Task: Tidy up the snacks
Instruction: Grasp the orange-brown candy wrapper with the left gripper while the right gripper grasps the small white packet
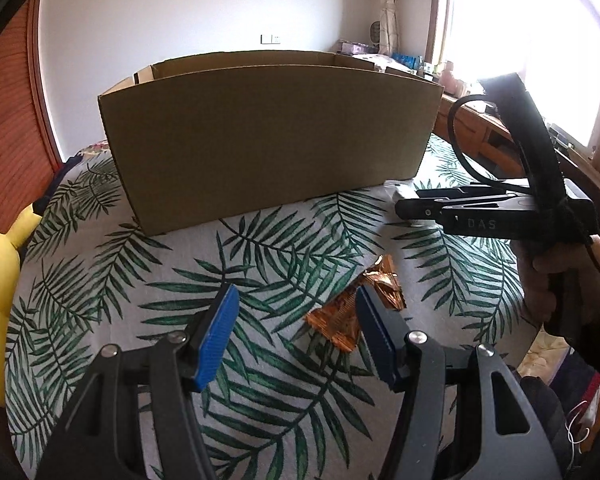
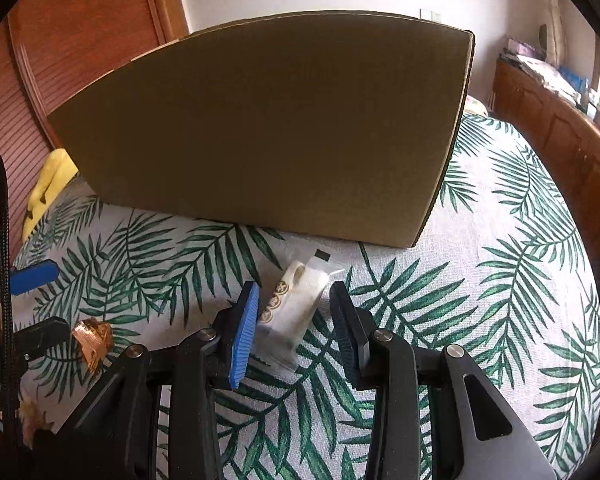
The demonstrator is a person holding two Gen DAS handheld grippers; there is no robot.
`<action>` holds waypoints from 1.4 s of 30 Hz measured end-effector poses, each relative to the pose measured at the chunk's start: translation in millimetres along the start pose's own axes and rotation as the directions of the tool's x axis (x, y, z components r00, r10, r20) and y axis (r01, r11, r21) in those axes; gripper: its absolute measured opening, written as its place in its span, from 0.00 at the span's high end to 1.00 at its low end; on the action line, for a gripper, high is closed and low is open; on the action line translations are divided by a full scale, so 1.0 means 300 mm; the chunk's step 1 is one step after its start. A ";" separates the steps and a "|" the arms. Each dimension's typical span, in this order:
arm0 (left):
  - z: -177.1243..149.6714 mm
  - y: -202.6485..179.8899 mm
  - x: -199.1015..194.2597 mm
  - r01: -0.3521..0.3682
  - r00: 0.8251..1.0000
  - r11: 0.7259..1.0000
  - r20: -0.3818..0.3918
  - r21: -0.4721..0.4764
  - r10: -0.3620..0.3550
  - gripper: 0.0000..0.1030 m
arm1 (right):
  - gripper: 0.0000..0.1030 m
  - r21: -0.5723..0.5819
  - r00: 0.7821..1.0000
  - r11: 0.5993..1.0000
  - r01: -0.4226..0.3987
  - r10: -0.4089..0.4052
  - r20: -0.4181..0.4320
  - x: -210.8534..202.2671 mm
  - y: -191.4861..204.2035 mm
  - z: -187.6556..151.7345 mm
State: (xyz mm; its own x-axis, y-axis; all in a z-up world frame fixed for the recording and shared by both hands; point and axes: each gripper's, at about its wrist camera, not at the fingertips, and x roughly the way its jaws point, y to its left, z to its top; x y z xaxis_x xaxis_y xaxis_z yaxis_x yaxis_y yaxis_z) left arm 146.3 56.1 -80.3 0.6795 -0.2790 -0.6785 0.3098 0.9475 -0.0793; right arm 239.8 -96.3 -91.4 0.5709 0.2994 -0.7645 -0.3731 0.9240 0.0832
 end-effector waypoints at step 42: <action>0.049 -0.088 0.151 0.000 0.996 1.000 -0.085 0.027 0.002 0.77 | 0.78 -0.059 0.999 0.998 0.019 -0.018 0.027 -0.037 -0.002 -0.078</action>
State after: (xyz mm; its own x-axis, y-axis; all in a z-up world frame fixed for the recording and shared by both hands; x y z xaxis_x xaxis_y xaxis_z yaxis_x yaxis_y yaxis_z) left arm 178.8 16.3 -98.3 0.6211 -0.2624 -0.7385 0.3279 0.9429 -0.0593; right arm 216.5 -105.8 -97.9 0.5966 0.2894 -0.7486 -0.4045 0.9140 0.0309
